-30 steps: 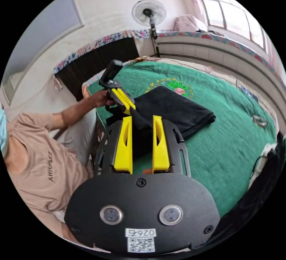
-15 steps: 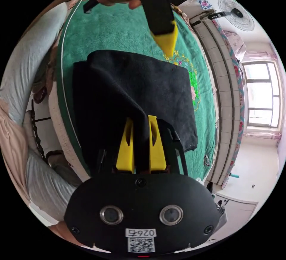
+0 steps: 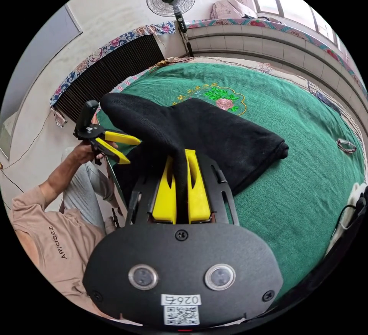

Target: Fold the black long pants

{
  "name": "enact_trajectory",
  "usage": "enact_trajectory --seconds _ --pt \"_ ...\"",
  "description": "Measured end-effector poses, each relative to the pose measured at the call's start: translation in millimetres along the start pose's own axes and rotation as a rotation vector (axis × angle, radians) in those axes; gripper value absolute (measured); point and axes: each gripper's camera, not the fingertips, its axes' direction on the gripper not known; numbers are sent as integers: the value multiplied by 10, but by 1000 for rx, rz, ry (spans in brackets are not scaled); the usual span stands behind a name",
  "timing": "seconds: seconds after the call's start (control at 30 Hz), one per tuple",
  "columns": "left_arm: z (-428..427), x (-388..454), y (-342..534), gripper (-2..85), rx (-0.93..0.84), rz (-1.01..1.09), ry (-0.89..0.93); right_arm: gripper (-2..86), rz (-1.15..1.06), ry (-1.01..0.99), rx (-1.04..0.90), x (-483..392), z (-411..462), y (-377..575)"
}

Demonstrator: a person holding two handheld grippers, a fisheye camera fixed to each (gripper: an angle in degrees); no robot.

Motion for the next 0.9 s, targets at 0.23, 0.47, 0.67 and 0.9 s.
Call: enact_trajectory --seconds 0.23,0.47,0.67,0.9 --pt "158 634 -56 162 -53 89 -245 -10 35 -10 15 200 18 174" --pt "-127 764 -36 65 4 139 -167 -10 55 143 259 333 -493 542" --pt "-914 952 -45 59 23 250 -474 -10 50 244 485 322 -1053 931" --pt "-2103 652 27 55 -53 174 -799 -11 155 -153 538 544 -1371 1086"
